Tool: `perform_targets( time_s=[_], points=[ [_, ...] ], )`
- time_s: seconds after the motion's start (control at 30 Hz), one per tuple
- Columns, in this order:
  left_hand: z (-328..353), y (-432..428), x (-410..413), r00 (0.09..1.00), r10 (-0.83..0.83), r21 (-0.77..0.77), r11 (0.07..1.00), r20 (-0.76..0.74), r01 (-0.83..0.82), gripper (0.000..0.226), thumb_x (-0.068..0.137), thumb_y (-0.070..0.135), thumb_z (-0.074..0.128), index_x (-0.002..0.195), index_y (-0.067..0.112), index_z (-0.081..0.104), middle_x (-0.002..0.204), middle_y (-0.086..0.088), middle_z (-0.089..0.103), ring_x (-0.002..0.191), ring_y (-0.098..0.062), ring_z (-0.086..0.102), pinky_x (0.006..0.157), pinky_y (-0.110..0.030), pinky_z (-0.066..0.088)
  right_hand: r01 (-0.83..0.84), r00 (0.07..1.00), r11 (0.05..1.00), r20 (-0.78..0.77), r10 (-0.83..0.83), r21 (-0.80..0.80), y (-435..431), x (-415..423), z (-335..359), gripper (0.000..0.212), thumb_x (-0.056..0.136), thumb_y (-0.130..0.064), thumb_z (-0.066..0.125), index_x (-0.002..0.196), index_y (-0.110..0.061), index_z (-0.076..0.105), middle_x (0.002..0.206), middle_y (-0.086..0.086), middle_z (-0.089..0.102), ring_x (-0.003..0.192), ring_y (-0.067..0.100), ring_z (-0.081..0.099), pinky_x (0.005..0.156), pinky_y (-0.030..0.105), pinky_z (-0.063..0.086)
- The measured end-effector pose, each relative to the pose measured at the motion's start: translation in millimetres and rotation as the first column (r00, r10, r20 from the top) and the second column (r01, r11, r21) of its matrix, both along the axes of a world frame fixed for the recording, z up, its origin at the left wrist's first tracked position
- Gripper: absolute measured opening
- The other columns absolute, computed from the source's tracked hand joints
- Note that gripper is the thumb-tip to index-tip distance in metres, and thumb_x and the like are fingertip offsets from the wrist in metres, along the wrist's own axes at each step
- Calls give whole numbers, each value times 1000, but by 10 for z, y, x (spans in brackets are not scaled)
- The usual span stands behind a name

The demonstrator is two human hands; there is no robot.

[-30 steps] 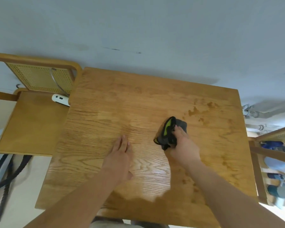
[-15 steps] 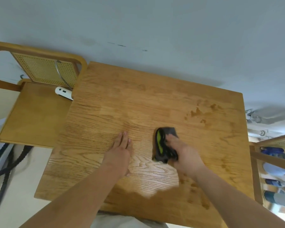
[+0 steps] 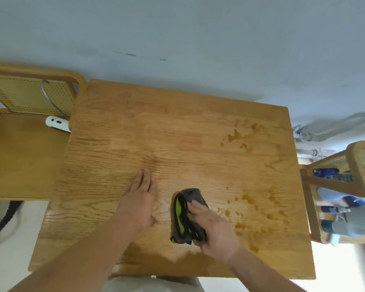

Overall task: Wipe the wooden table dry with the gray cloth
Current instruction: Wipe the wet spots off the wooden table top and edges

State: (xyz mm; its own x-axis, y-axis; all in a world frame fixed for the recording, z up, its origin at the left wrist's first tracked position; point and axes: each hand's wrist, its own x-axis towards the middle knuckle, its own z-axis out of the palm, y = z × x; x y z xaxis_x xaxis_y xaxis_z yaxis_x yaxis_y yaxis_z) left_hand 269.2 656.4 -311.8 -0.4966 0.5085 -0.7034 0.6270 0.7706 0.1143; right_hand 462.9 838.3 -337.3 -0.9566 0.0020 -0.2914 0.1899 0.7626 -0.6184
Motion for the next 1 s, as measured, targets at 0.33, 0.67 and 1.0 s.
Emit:
perform_targets(
  time_s=[0.33,0.67,1.0],
  points=[
    [130,-485,67,1000,19,277,961,5,-19,102,96,26,65,163,16,-12,167,-5,-30,157,-22,-19,126,-35,6,750,652,657,80,-754,79,-580,-890,279,76,92,-13,68,160,-21,34,170,-6,21,157,13,19,115,33,41],
    [136,-906,225,994,-40,252,968,99,14,98,96,30,67,164,16,-2,169,-6,-24,158,-22,-12,130,-38,10,260,964,958,31,-265,121,-1123,117,159,72,76,-44,79,142,-23,61,157,-12,43,148,5,32,110,37,50],
    [138,-880,324,993,-78,371,928,87,40,86,97,30,65,164,19,13,172,-3,-14,159,-22,-2,129,-35,13,853,494,494,44,-868,171,-1253,-399,232,71,92,-13,65,157,-16,36,171,1,21,157,18,20,116,37,39]
  ],
)
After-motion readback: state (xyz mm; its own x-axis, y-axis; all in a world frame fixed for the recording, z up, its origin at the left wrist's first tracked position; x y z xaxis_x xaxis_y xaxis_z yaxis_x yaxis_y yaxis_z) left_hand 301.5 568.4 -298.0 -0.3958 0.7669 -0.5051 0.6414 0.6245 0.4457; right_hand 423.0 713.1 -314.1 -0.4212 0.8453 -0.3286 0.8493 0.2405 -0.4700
